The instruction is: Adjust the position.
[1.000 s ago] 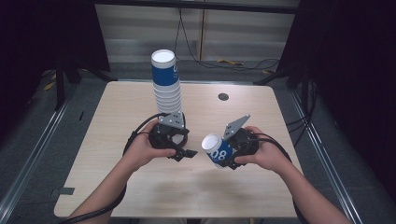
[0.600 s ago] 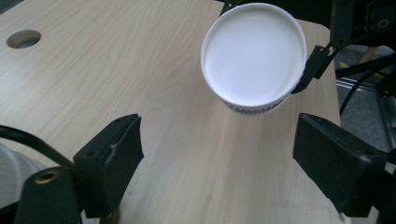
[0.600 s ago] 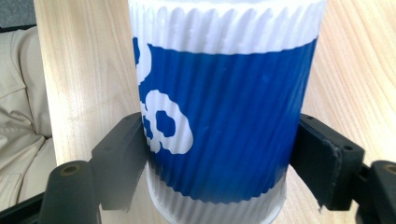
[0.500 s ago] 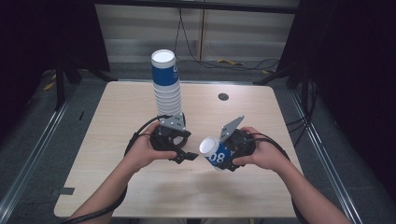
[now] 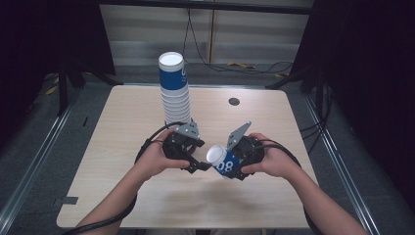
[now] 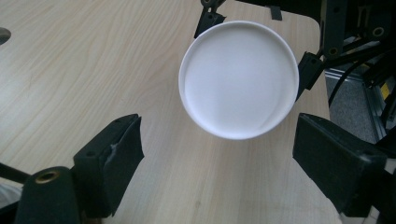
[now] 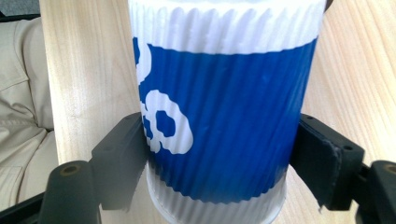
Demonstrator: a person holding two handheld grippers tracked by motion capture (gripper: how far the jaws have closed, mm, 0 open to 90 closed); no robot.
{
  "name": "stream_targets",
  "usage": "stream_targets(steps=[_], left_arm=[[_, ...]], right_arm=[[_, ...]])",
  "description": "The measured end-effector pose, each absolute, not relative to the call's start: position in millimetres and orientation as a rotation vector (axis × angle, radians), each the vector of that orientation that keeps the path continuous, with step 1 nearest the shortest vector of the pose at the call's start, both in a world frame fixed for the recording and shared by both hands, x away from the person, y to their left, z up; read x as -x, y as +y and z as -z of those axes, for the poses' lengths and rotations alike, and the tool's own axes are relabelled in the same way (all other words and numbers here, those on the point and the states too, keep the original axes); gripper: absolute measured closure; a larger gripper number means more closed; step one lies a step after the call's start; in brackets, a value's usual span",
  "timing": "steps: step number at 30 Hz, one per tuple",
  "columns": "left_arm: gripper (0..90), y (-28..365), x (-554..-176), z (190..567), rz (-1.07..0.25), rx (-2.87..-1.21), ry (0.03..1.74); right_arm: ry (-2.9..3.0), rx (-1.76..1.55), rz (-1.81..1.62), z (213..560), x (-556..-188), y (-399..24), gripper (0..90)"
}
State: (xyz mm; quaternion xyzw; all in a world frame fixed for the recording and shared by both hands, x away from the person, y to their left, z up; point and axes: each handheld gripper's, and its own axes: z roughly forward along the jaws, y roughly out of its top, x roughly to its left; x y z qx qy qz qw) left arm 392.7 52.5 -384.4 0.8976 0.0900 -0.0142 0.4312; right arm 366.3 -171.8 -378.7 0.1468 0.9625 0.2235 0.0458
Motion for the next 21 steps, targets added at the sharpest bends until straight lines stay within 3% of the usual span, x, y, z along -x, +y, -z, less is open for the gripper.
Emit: stream_targets(steps=[21], left_arm=[[16.6, 30, -392, 393, 0.074, -2.265, 0.188]], right_arm=[[2.949, -0.413, -0.705, 385, -364, -164, 22.9]])
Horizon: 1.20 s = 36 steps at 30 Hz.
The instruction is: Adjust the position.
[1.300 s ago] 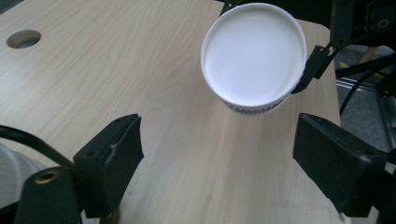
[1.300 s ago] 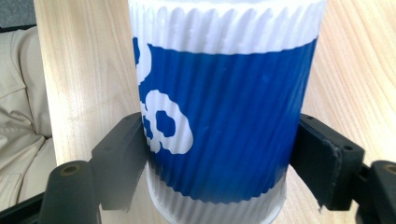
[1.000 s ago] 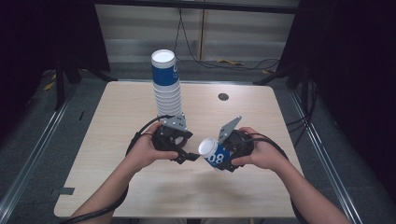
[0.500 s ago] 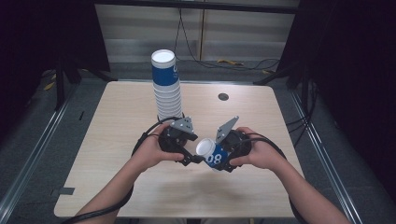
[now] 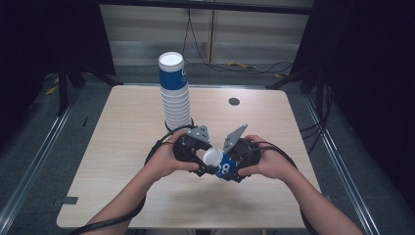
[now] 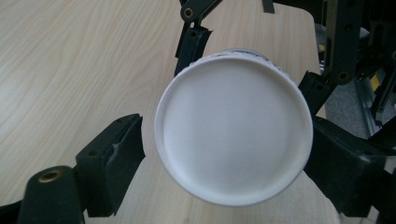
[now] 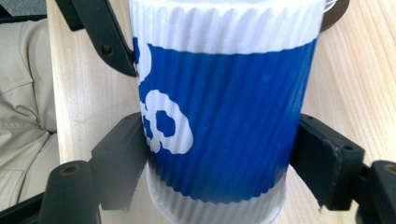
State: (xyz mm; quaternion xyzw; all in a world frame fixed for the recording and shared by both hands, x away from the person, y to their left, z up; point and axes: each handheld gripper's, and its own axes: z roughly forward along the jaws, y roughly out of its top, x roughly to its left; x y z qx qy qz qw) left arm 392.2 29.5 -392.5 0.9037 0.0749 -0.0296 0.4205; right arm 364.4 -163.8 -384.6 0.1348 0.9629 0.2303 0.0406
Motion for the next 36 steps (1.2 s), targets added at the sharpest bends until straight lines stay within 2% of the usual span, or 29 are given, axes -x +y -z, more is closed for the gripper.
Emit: stream_targets(steps=[7, 25, 36], left_arm=[[25.7, 26, -392, 394, 0.117, -2.258, 0.153], [27.7, 35, -391, 392, 0.134, -2.259, 0.129], [27.6, 45, -393, 388, 0.139, -2.242, 0.158]], right_arm=[[2.947, -0.409, -0.714, 383, -365, -162, 22.9], [2.940, -0.368, -0.776, 385, -363, -161, 21.4], [2.888, -0.444, -0.869, 389, -363, -168, 14.6]])
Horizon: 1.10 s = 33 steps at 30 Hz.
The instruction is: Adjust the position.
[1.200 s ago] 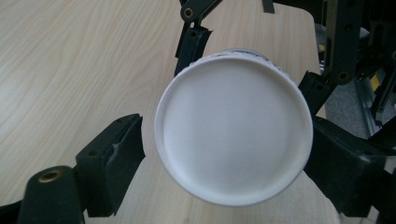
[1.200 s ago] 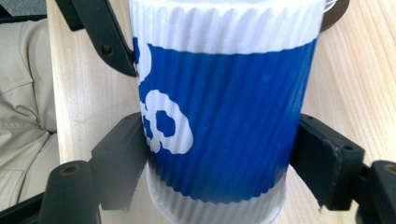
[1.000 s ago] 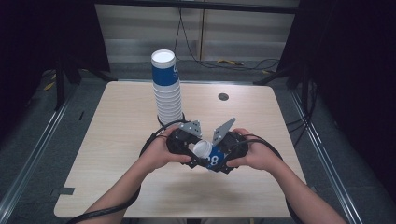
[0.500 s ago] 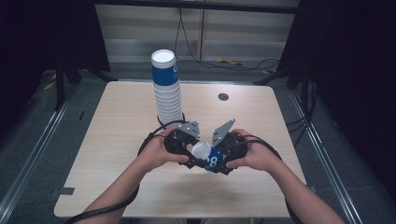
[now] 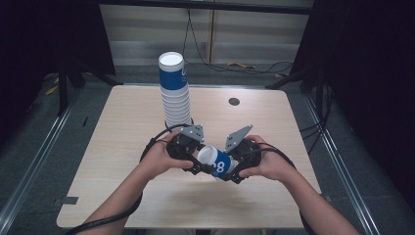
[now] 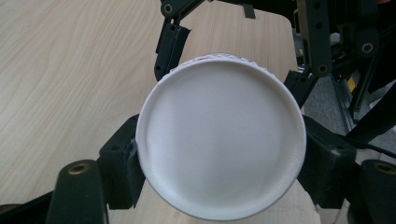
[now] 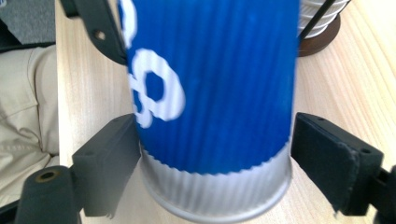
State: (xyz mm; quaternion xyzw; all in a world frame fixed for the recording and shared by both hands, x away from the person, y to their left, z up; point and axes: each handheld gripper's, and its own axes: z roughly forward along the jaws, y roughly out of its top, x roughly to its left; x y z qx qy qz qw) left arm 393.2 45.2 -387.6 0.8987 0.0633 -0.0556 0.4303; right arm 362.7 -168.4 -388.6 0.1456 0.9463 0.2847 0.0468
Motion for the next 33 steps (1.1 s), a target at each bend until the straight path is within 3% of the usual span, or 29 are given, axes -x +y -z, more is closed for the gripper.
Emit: stream_targets(steps=[33], left_arm=[[27.4, 66, -400, 378, 0.116, -2.122, 0.278]], right_arm=[[2.614, -0.672, -1.217, 407, -356, -213, 13.3]])
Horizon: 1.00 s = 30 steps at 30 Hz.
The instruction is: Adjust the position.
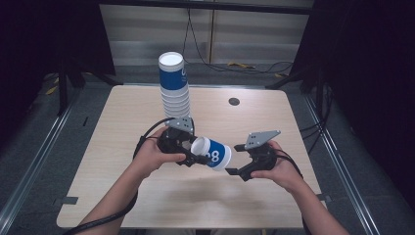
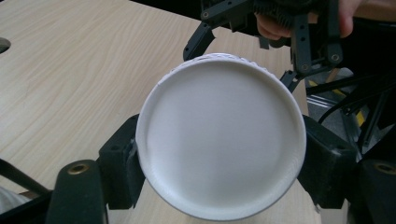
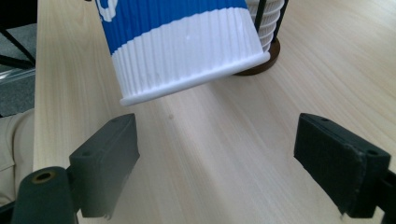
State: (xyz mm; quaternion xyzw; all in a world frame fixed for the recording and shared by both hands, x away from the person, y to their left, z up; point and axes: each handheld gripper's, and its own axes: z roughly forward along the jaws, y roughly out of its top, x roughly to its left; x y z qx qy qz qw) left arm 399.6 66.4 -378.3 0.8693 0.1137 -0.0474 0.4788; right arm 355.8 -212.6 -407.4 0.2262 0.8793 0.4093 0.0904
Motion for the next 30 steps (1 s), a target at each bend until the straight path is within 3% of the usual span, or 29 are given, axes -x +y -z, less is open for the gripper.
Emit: stream_targets(steps=[30], left_arm=[[27.3, 61, -402, 379, 0.137, -2.118, 0.293]], right_arm=[[2.562, -0.676, -1.368, 420, -352, -208, 13.1]])
